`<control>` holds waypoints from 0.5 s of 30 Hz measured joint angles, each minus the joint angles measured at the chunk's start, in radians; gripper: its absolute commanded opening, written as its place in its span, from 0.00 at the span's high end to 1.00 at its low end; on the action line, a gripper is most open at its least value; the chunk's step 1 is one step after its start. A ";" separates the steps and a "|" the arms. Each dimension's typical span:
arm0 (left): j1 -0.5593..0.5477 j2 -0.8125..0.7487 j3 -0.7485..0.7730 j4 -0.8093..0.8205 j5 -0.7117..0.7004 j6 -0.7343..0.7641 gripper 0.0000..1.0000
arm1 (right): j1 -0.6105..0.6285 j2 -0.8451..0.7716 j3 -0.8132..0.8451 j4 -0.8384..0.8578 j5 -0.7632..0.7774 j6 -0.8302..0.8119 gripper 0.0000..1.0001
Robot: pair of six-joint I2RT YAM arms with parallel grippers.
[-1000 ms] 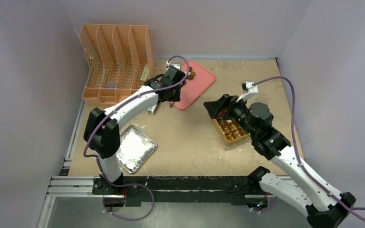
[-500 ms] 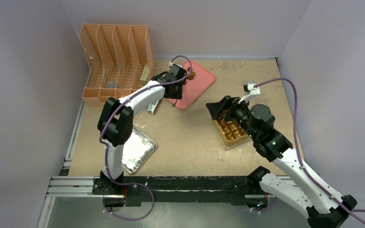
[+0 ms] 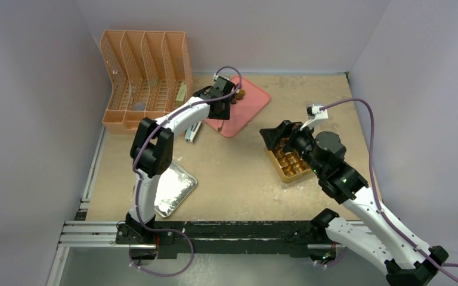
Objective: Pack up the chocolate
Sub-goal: Pick up the fake chocolate from the plate.
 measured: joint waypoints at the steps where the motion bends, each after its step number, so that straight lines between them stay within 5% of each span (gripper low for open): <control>1: 0.002 0.007 0.008 -0.002 0.000 0.000 0.65 | 0.000 0.000 0.000 0.000 0.000 0.000 0.02; 15: 0.021 0.082 0.101 -0.022 -0.011 0.003 0.64 | 0.000 0.000 0.000 0.001 0.001 -0.007 0.02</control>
